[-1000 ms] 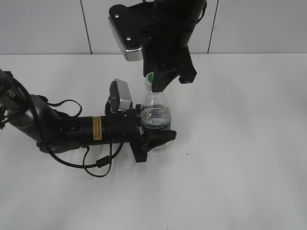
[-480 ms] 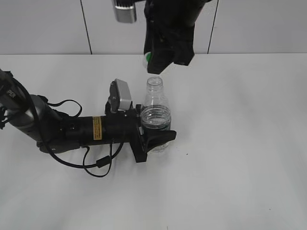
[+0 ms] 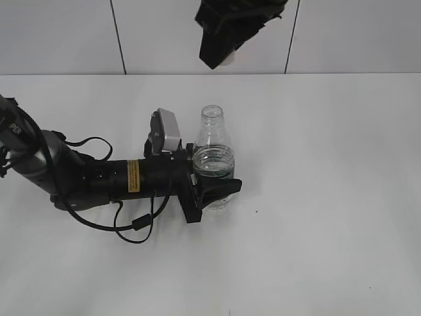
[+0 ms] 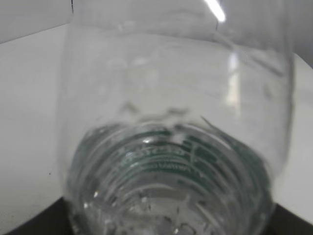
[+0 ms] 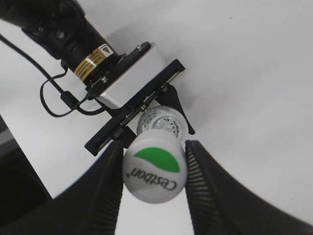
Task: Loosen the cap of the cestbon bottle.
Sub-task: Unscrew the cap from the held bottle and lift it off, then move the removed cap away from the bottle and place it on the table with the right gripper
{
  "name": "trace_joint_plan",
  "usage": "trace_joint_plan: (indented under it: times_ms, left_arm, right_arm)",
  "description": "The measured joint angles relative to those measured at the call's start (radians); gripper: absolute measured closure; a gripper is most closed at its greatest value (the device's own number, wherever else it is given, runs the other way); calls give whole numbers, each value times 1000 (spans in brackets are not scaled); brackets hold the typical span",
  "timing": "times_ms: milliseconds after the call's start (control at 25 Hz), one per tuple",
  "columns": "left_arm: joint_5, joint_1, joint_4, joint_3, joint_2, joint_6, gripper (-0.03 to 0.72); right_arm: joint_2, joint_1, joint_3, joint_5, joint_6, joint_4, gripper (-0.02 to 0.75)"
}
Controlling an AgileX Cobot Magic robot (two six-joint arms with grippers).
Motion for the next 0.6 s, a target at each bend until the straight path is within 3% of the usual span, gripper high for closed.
trace_joint_plan:
  times_ms: [320, 600]
  left_arm:
    - [0, 0, -6, 0, 0, -1, 288]
    - [3, -1, -29, 0, 0, -3, 288]
  right_arm:
    - [-52, -3, 0, 1, 385, -235, 443]
    - [-52, -78, 0, 1, 425, -253, 443]
